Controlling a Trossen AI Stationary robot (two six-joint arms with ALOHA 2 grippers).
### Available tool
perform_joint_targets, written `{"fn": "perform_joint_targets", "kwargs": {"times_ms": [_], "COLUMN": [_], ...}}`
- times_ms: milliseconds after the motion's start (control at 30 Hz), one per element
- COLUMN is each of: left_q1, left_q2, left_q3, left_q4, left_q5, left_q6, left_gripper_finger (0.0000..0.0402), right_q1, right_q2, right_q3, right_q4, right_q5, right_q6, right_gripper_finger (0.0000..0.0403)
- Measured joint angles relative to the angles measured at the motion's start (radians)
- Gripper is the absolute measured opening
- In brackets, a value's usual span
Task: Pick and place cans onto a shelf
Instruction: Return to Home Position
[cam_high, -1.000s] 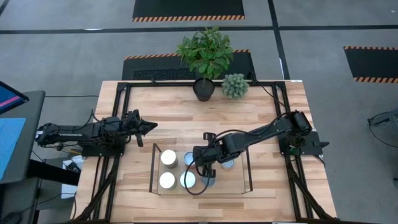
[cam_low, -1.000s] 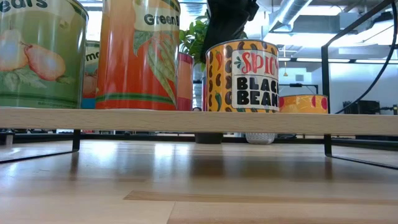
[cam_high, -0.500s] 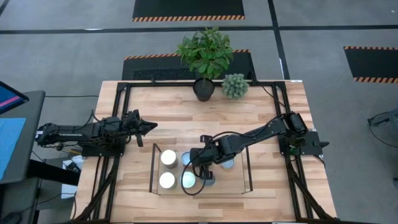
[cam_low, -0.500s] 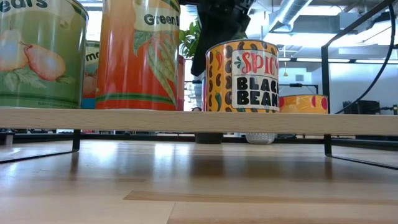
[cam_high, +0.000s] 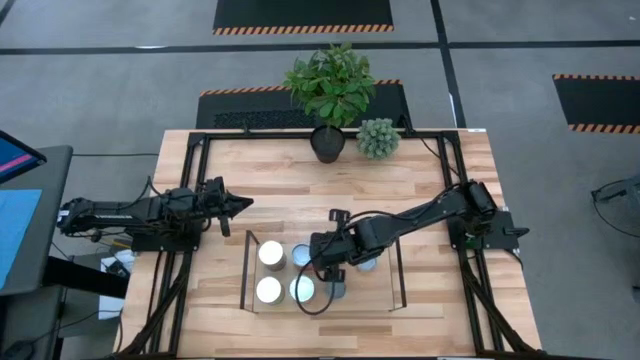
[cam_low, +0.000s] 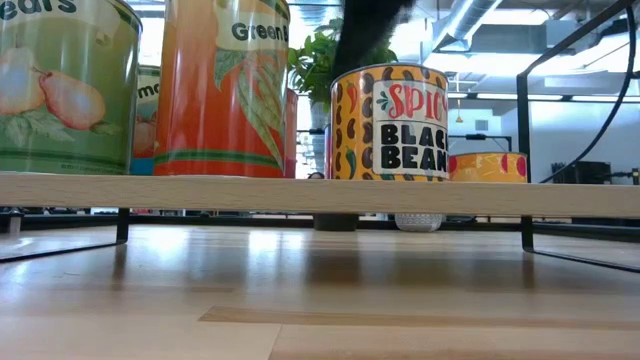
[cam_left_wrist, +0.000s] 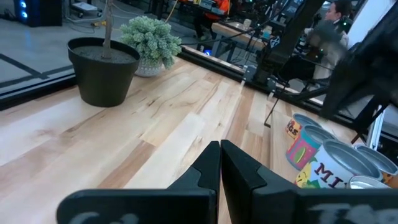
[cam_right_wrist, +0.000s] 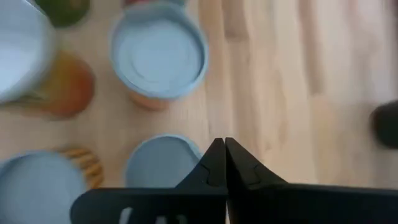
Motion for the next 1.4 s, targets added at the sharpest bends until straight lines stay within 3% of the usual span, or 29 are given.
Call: {"fn": "perform_joint_targets", "kwargs": {"times_ms": [200,400,600,733,800,900,1000,1133,1300,1400], "left_q1": [0.000,0.000,0.000,0.000,0.000,0.000,0.000,0.000,0.000,0.000], "left_q2": [0.000,0.000,0.000,0.000,0.000,0.000,0.000,0.000,0.000,0.000], "left_q3": [0.000,0.000,0.000,0.000,0.000,0.000,0.000,0.000,0.000,0.000], "left_q4": [0.001,0.008,0.009,0.011,0.012,0.012,0.012,0.012,0.015,0.016], "left_q5": [0.000,0.000,0.000,0.000,0.000,0.000,0.010,0.010,0.010,0.010], "left_q6": [-0.004,-0.069,-0.093,-0.100,-0.100,-0.100,-0.105,-0.103,-0.096,-0.095], "left_gripper_finger": [0.0000,0.0000,0.0000,0.0000,0.0000,0.0000,0.0000,0.0000,0.0000,0.0000], "right_q1": [0.016,0.013,0.015,0.018,0.027,0.060,0.121,0.218,0.290,0.290], "right_q2": [-0.028,-0.036,-0.036,-0.036,-0.044,-0.084,-0.175,-0.377,-0.718,-0.930], "right_q3": [0.204,0.345,0.370,0.371,0.369,0.341,0.237,-0.036,-0.507,-0.777], "right_q4": [-0.223,-0.300,-0.306,-0.404,-0.500,-0.592,-0.600,-0.467,0.010,0.327], "right_q5": [0.042,0.038,0.009,-0.032,-0.011,0.104,0.232,0.309,0.272,0.167], "right_q6": [-0.121,-0.123,0.001,0.049,0.087,0.137,0.197,0.225,0.134,0.070], "right_gripper_finger": [0.0032,0.0056,0.0058,0.0058,0.0058,0.0058,0.0058,0.0059,0.0059,0.0059]}}
